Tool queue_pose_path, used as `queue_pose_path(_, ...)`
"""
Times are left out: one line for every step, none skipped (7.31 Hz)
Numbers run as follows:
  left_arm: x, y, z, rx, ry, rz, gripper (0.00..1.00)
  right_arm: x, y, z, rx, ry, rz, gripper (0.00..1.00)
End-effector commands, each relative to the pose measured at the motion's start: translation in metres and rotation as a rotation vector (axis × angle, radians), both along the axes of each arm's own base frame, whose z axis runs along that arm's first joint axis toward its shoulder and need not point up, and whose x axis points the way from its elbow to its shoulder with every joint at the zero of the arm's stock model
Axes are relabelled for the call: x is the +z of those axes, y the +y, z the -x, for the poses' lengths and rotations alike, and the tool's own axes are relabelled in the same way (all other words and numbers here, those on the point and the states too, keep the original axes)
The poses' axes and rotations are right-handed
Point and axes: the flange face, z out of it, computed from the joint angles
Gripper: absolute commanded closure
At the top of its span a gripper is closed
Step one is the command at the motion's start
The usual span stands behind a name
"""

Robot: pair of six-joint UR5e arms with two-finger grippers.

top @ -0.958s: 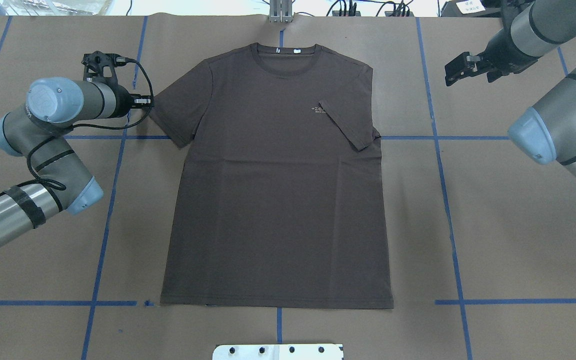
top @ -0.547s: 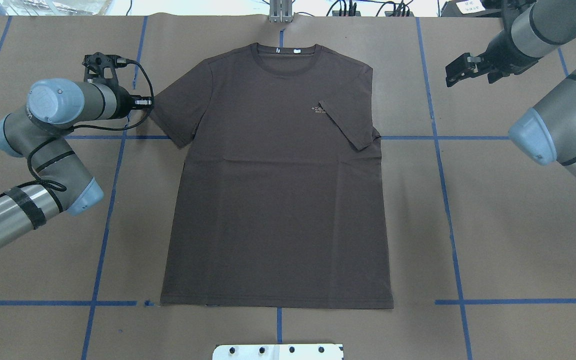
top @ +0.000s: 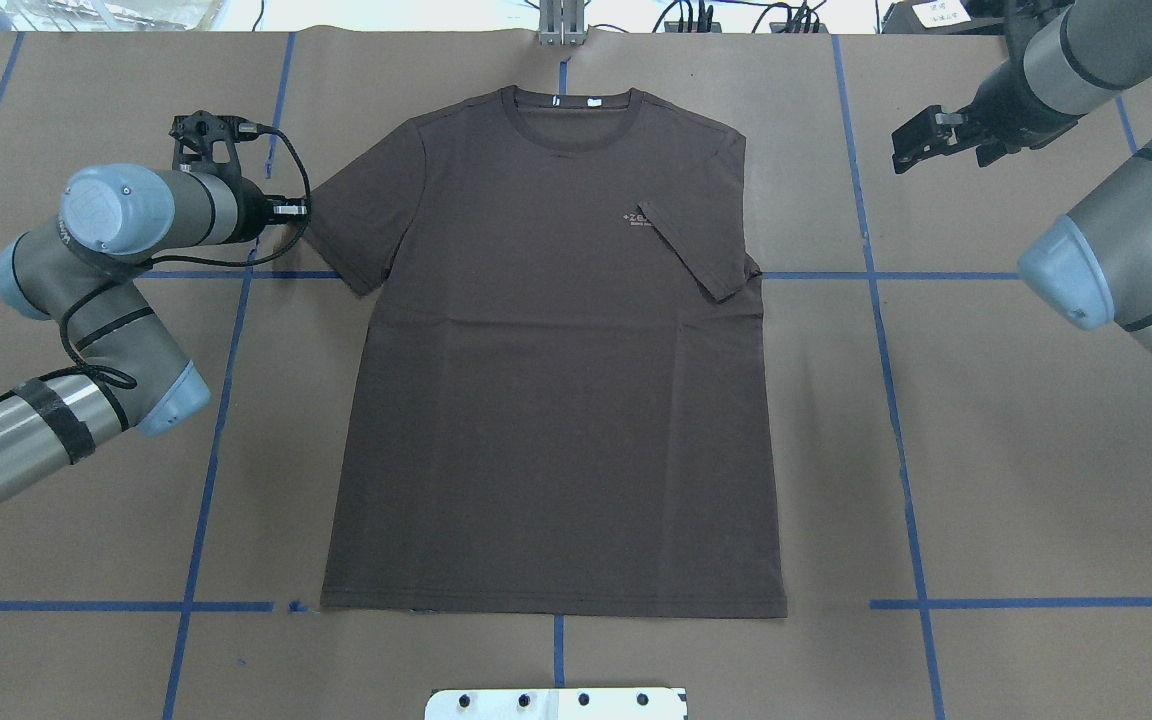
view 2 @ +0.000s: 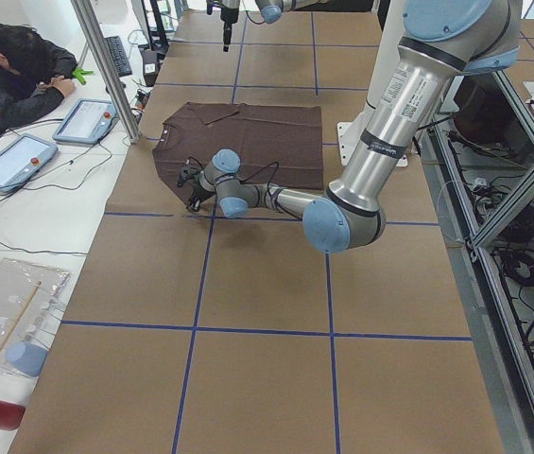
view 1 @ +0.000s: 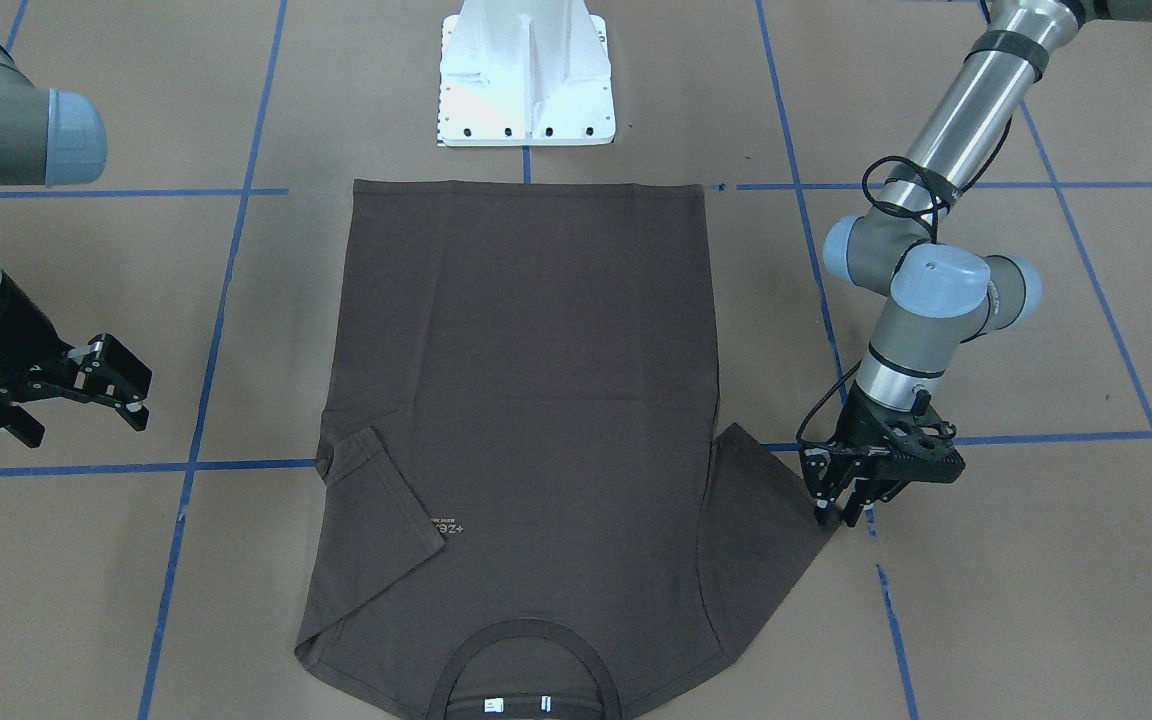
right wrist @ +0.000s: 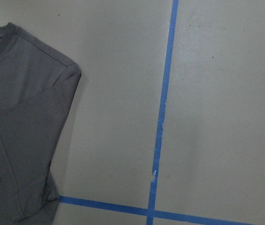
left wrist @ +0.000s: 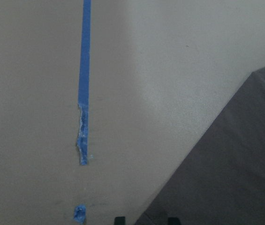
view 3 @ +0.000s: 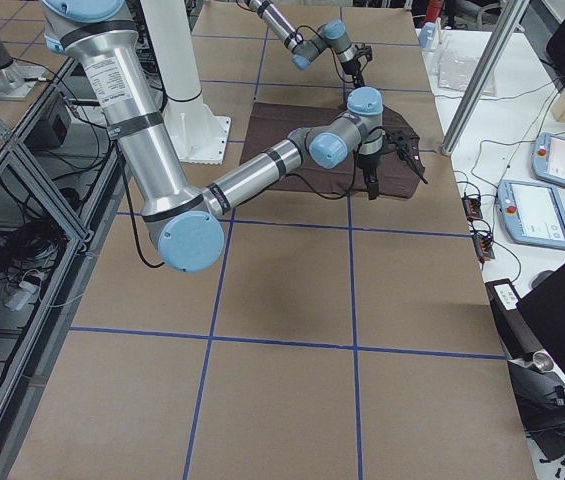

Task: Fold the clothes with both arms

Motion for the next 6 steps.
queue_pose_path(-0.01, 0.001, -0.005, 0.003, 0.011, -0.01, 1.0, 0.0, 0.0, 0.0, 0.0, 0.0, 0.0, 0.0)
queue_pose_path(-0.018, 0.001, -0.005, 0.003, 0.017, -0.014, 1.0, 0.0, 0.0, 0.001, -0.001, 0.0, 0.0, 0.0)
queue_pose_path(-0.043, 0.004, -0.003, 0.002, 0.046, -0.029, 1.0, -0.001, 0.0, 0.0, 0.0, -0.001, -0.001, 0.0)
queue_pose_path(-0.074, 0.008, -0.007, -0.003, 0.049, 0.011, 1.0, -0.001, 0.0, 0.0, 0.0, -0.001, -0.001, 0.0)
queue_pose_path(-0.117, 0.007, -0.022, -0.017, 0.05, 0.078, 1.0, -0.001, 0.0, 0.0, 0.002, 0.0, -0.001, 0.0)
queue_pose_path(-0.155, 0.01, -0.048, -0.023, 0.071, 0.131, 1.0, 0.0, 0.0, 0.001, 0.001, 0.001, 0.001, 0.0)
